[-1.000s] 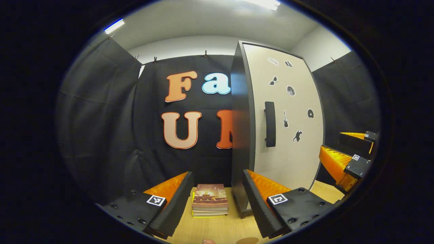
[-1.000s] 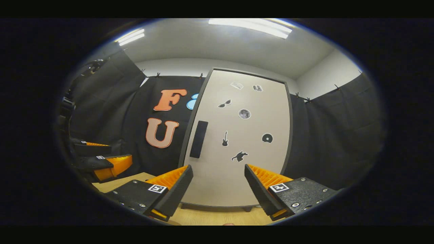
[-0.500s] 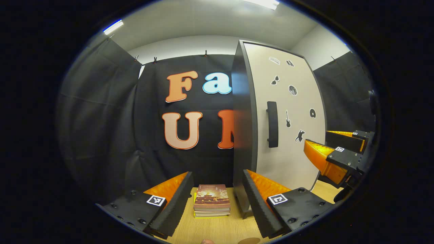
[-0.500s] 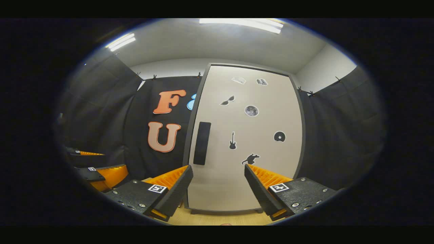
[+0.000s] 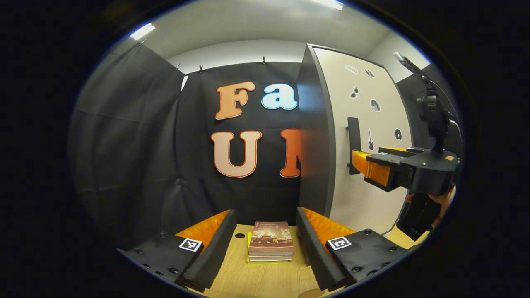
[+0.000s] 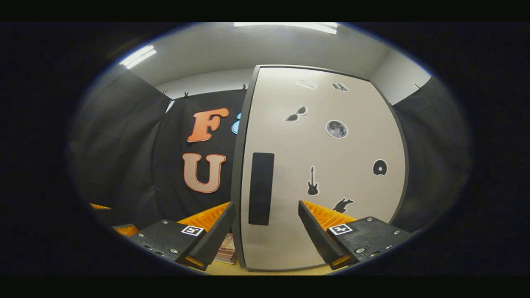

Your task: Open the cabinet door with the right hand, grasp the bottle in the cabinet with the left hand and place it on the coaster, then close the cabinet door with the right hand.

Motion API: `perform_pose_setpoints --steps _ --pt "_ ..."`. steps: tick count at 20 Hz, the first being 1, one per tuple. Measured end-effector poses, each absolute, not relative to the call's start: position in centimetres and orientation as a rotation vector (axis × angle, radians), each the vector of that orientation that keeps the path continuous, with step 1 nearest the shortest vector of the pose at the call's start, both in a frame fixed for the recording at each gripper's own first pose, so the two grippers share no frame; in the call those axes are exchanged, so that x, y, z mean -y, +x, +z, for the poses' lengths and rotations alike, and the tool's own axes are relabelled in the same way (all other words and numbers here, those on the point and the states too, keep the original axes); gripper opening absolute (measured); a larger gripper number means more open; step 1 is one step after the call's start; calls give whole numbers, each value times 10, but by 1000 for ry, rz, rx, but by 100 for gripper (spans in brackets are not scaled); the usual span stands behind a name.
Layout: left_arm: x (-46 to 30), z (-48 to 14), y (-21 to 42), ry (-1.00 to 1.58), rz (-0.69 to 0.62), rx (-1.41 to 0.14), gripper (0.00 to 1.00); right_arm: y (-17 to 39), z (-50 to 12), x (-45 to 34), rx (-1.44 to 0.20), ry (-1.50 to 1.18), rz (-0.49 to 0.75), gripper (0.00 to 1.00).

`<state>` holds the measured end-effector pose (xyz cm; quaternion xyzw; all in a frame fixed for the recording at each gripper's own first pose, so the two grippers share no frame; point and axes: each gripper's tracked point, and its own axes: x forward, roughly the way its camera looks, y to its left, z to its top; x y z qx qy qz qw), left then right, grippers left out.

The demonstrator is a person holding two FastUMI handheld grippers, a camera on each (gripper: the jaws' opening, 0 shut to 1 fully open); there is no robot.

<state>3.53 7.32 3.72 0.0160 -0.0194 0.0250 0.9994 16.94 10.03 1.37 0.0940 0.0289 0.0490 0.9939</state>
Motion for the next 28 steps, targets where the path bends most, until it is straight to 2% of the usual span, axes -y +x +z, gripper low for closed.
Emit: perform_pose_setpoints --steps 2,3,5,9,10,12,15,17,19,21,22,24,26,28 --pt "-77 36 39 35 61 38 94 183 12 -103 -68 196 86 95" --pt "-80 35 40 36 64 37 94 190 10 -104 -78 203 83 85" --pt "-84 32 43 37 68 31 94 199 6 -107 -100 225 85 83" --pt "-90 28 47 40 67 28 94 207 -3 -115 -135 245 99 65" --pt "-90 29 49 40 61 30 95 207 -6 -116 -144 245 98 53" --pt "-92 28 51 38 51 33 94 205 -5 -116 -149 258 76 40" --pt "-93 24 54 27 26 24 94 207 -8 -115 -160 282 54 33" --pt "-95 23 57 26 0 22 94 205 -8 -115 -163 293 37 23" --pt "-97 21 65 36 -26 19 95 204 -6 -114 -154 293 24 22" --pt "-98 21 75 51 -51 23 94 201 -6 -113 -153 290 18 17" --pt "-98 22 79 59 -57 23 94 199 -6 -113 -155 286 13 12" --pt "-98 23 85 60 -61 29 94 194 -4 -111 -154 287 13 14" --pt "-94 25 88 50 -63 32 94 186 -3 -111 -151 291 13 12" --pt "-89 28 87 42 -65 38 94 181 -1 -105 -140 275 16 14"
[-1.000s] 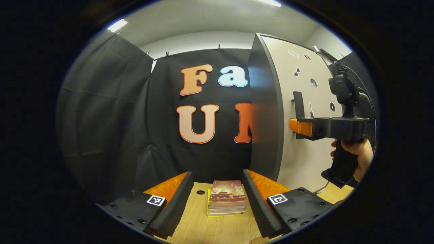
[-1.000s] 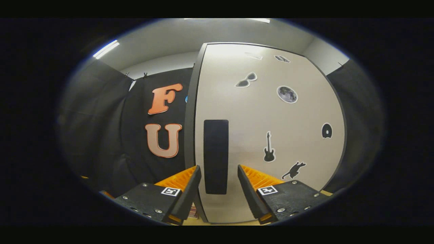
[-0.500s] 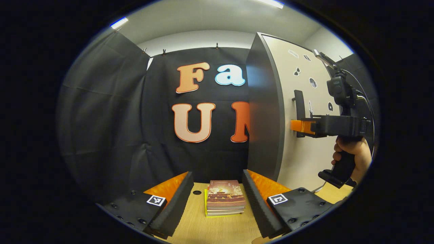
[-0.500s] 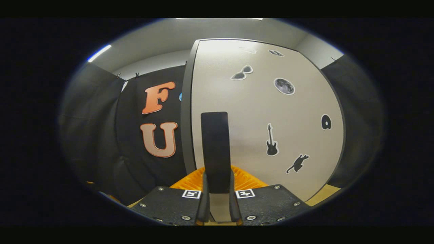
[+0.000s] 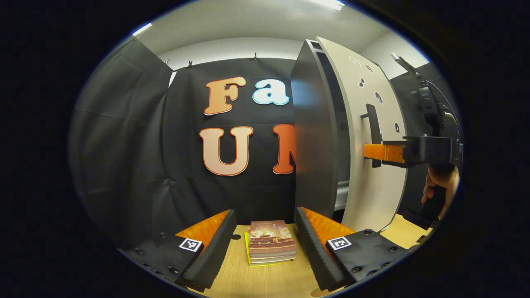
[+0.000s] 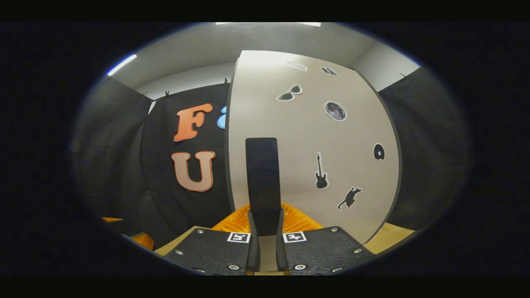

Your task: Open the cabinet door with the right hand, grasp the bottle in the cabinet with the left hand and place it on the coaster, then close the cabinet door with the right hand.

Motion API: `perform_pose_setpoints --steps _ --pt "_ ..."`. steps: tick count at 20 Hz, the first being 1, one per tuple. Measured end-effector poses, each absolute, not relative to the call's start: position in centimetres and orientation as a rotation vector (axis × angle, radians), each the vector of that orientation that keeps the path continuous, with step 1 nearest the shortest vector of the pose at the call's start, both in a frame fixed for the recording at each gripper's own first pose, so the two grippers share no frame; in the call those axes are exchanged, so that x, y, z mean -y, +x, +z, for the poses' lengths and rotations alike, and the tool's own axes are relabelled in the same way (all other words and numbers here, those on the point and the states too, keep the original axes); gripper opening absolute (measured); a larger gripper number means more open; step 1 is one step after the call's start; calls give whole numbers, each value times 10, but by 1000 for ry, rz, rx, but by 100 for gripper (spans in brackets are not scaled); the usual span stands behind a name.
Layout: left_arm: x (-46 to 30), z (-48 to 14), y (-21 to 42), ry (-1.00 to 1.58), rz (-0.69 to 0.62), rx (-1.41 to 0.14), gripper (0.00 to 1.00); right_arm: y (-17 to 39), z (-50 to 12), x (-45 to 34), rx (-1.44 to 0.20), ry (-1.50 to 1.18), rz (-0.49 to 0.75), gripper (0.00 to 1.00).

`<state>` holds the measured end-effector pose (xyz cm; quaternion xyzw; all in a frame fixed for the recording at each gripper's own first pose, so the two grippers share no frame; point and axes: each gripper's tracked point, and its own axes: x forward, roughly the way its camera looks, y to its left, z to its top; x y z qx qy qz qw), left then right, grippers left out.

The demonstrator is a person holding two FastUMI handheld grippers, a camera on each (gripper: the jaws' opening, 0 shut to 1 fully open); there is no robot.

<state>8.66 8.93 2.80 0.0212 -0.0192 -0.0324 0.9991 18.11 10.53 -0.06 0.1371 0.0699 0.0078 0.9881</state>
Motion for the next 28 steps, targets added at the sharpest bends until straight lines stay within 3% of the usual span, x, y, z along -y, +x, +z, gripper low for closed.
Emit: perform_pose_setpoints --steps 17,21,23,28 --pt "-3 48 -42 4 80 88 94 105 5 -39 -109 317 144 13" --pt "15 50 -67 12 113 95 94 94 1 -14 -126 327 115 14" --pt "27 48 -66 3 99 85 94 90 -2 -3 -129 316 89 10" --pt "51 55 -60 5 47 96 94 85 -6 26 -116 320 -2 10"
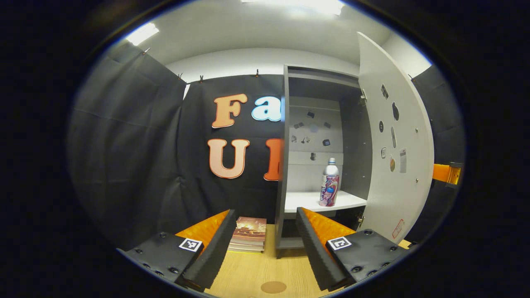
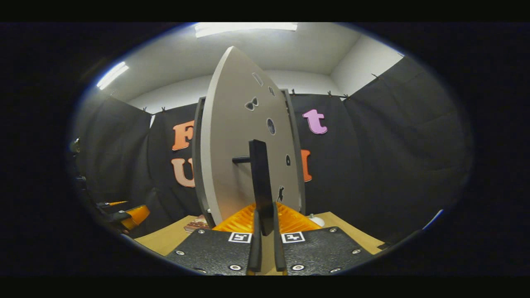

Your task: Open the cabinet door with the right hand, grasp the bottle in the cabinet with the left hand and place it on the coaster, then close the cabinet door with the right hand.

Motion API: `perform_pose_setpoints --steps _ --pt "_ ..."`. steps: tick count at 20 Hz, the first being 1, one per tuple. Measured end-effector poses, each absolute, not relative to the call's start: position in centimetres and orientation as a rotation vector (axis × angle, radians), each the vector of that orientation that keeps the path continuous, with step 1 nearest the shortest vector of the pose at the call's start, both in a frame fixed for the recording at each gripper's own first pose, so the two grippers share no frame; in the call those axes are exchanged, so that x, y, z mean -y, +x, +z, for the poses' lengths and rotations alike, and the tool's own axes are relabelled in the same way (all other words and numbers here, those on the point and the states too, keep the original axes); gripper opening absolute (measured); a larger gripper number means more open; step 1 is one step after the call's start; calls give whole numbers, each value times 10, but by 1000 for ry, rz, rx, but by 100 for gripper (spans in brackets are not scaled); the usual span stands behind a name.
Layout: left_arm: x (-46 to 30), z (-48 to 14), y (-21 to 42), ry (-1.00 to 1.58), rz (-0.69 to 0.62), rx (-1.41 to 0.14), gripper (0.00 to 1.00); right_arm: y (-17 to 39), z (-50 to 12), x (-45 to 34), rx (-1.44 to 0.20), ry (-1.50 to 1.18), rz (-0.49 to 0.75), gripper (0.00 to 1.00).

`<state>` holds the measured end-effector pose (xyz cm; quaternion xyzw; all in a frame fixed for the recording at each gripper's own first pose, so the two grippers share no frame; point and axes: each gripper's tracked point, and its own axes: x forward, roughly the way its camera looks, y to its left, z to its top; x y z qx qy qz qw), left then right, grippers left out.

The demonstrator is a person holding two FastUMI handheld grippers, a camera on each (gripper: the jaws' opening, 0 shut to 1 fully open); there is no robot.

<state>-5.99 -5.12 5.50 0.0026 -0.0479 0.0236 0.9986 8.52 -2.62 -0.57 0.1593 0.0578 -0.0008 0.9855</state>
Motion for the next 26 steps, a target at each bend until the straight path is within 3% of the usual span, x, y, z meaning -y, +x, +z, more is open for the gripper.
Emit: perform_pose_setpoints --steps 6,9,10,13,14,15,17,20,21,23,24,26 --pt "72 51 -43 23 -8 87 94 89 -14 65 -112 278 -97 12" --pt "77 53 -36 17 -25 86 94 94 -16 72 -106 290 -92 2" --pt "81 53 -32 16 -33 84 95 95 -16 71 -103 294 -82 12" --pt "85 53 -24 25 -59 76 94 95 -18 74 -112 291 -63 14" --pt "87 55 -23 27 -65 80 95 95 -19 77 -114 290 -77 9" --pt "87 55 -22 30 -71 81 95 94 -20 79 -116 288 -90 16" --pt "92 55 -21 32 -87 81 95 92 -20 80 -124 291 -117 15" --pt "98 53 -20 20 -114 74 94 84 -22 87 -135 283 -171 21" --pt "99 53 -21 19 -121 74 94 80 -22 89 -142 282 -186 30" --pt "101 56 -20 22 -136 79 94 74 -23 94 -155 273 -219 36" --pt "103 57 -21 22 -145 81 94 72 -20 97 -150 261 -236 32" --pt "106 58 -20 20 -161 81 95 70 -19 103 -139 232 -262 37"
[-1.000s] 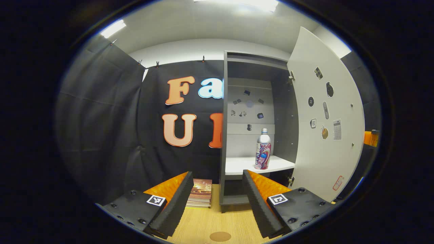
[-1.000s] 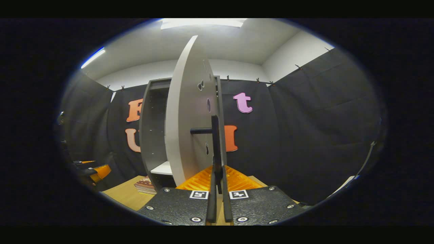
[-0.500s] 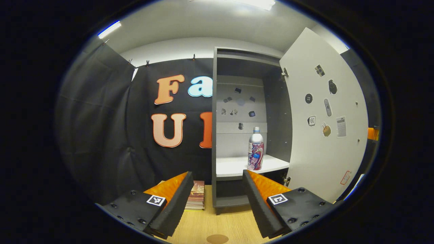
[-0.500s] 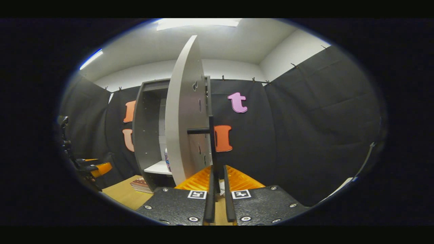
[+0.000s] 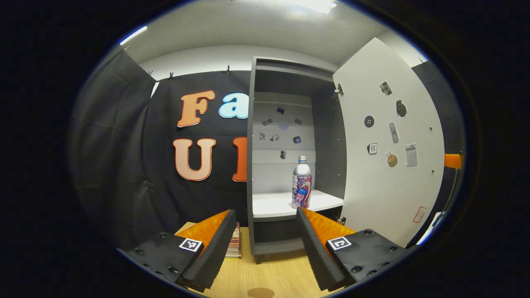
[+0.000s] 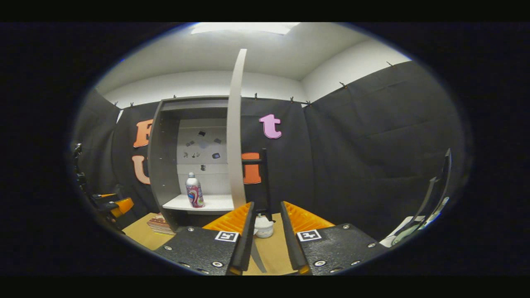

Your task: Open the cabinet door with the right hand, grasp the bottle in the cabinet with the left hand and place it on the coaster, then close the cabinet door with the right hand.

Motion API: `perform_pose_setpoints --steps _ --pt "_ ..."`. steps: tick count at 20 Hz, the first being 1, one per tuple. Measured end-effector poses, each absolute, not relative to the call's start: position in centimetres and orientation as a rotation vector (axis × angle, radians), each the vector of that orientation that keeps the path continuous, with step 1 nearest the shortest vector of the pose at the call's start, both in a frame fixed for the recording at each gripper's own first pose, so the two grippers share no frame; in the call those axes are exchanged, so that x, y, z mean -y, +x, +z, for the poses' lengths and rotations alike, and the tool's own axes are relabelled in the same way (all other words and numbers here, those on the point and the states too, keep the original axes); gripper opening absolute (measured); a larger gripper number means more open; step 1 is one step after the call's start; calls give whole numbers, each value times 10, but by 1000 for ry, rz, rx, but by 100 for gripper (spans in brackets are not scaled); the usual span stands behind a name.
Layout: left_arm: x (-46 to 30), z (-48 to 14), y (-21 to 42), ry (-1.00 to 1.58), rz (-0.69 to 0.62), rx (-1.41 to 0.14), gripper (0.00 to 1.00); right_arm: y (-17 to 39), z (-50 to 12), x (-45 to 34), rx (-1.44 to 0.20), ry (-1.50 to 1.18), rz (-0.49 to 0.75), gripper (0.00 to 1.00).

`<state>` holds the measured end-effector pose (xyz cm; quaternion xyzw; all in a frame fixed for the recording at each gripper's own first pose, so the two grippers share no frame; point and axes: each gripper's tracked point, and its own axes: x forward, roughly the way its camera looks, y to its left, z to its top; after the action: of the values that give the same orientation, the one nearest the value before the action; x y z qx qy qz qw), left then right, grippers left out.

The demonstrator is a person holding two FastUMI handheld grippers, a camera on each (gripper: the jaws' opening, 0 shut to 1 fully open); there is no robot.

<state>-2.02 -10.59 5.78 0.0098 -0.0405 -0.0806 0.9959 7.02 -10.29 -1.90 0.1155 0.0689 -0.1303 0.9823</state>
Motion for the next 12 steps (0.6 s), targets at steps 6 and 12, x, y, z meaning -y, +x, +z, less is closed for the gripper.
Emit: perform_pose_setpoints --steps 6,12 --pt "117 61 -27 7 -188 82 95 65 -18 82 -148 235 -185 42" --pt "119 69 -34 7 -171 92 95 69 -17 55 -143 229 -60 48"
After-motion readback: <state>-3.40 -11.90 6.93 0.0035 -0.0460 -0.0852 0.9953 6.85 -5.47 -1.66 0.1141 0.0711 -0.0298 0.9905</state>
